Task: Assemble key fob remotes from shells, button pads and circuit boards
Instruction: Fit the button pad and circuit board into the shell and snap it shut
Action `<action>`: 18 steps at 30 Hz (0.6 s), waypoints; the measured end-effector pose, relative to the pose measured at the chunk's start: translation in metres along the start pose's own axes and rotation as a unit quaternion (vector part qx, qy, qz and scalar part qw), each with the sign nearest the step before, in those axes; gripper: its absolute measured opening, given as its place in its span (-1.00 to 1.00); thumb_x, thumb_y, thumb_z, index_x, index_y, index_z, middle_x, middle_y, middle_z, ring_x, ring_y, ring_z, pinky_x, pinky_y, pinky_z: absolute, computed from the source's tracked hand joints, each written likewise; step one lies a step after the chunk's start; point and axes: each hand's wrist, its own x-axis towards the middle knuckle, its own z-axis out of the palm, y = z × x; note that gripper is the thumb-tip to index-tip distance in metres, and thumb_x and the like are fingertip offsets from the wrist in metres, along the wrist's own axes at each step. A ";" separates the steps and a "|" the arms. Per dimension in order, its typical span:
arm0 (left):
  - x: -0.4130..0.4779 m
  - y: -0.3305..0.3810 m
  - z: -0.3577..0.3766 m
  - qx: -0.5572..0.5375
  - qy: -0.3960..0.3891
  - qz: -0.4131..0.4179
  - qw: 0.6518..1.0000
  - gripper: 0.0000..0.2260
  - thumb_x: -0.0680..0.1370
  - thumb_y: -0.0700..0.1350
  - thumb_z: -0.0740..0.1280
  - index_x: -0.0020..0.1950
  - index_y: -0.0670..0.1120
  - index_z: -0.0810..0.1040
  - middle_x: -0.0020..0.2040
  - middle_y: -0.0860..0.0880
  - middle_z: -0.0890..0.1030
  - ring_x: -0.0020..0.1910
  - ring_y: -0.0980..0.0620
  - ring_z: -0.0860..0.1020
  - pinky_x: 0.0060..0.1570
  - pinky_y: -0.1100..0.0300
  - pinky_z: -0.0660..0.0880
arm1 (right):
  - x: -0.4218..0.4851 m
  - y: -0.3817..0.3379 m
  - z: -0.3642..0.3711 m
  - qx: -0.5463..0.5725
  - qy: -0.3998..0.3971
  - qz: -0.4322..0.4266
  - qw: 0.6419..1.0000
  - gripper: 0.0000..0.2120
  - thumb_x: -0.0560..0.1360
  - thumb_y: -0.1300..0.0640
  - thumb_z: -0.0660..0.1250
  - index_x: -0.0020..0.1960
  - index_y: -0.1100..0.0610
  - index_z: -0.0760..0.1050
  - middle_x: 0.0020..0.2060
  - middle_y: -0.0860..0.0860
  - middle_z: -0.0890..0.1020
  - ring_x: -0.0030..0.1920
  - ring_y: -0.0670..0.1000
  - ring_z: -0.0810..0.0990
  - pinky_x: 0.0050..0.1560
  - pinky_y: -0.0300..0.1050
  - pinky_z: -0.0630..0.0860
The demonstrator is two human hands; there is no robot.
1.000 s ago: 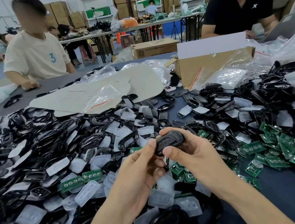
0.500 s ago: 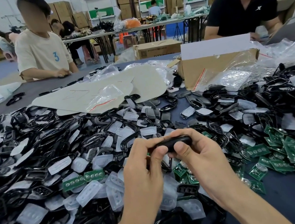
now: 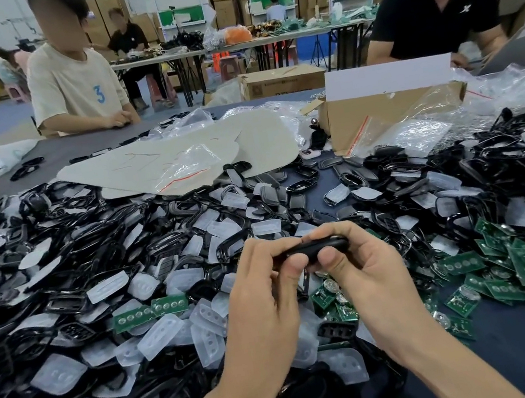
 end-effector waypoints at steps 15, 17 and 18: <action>0.002 0.000 0.001 -0.050 0.062 -0.012 0.997 -0.71 0.54 -0.18 0.38 0.09 0.21 0.68 -0.16 0.14 0.52 -0.19 0.10 0.55 -0.26 0.35 0.48 | -0.004 0.006 0.005 -0.031 0.013 -0.008 0.999 -0.80 0.58 0.31 0.32 -0.02 0.03 0.60 -0.12 -0.04 0.72 -0.07 -0.09 0.67 0.01 -0.22 0.59; 0.002 0.002 0.002 -0.042 0.064 -0.007 0.997 -0.69 0.54 -0.23 0.40 0.08 0.18 0.68 -0.16 0.16 0.53 -0.19 0.13 0.56 -0.25 0.38 0.48 | -0.004 0.006 0.005 -0.042 0.020 -0.019 0.999 -0.83 0.58 0.31 0.32 0.00 0.05 0.59 -0.11 -0.03 0.71 -0.08 -0.06 0.67 0.01 -0.18 0.61; 0.002 0.003 0.002 -0.036 0.067 -0.004 0.997 -0.69 0.53 -0.26 0.41 0.09 0.15 0.68 -0.16 0.17 0.53 -0.19 0.14 0.56 -0.24 0.40 0.46 | -0.004 0.006 0.006 -0.049 0.021 -0.024 0.998 -0.83 0.58 0.30 0.32 0.00 0.05 0.59 -0.11 -0.03 0.71 -0.09 -0.06 0.66 0.00 -0.17 0.61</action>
